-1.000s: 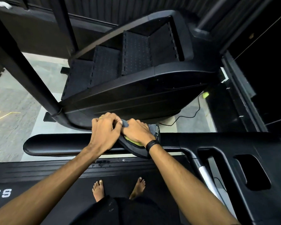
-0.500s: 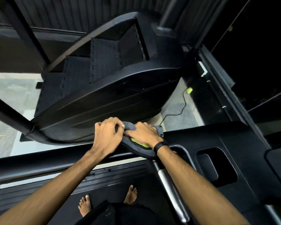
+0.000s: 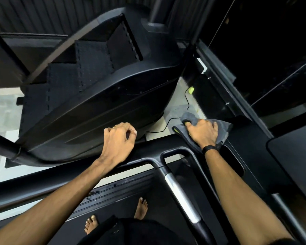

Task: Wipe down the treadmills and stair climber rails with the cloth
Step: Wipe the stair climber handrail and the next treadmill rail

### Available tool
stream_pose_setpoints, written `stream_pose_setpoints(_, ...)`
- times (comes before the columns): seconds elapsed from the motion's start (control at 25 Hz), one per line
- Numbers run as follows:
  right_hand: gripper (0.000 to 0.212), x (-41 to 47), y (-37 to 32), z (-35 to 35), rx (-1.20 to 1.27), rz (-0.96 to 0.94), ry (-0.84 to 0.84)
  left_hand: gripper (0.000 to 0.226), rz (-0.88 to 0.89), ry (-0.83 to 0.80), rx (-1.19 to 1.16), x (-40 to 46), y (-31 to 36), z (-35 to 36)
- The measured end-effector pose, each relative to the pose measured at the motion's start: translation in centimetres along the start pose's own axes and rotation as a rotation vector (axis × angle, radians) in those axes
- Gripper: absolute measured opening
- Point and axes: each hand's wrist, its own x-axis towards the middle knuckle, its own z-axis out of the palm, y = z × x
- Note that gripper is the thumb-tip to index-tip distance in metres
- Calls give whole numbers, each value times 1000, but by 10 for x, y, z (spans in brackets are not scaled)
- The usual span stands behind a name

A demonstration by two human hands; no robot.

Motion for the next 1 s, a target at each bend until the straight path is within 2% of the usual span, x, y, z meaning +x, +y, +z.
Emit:
stream_pose_setpoints(0.12,45,-19,-20,3,-4,55,47,20,-31,56,-17,-14,-22,-24)
stream_pose_setpoints(0.28,48,-48,-62,9,-57,-10,-31,19,-101,90,-5,-34,-58,-60)
stream_pose_setpoints(0.6,43,-125,-217,39,-91,-249,-406,19,-218,176,-6,-86,-130,-146)
stream_pose_setpoints(0.76,48,-180,-306,60,-59,-404,-608,17,-322,289,9,-124,-167,-193)
stream_pose_setpoints(1.0,55,-267,-420,82,51,-618,-707,16,-517,467,19,-189,-203,-251)
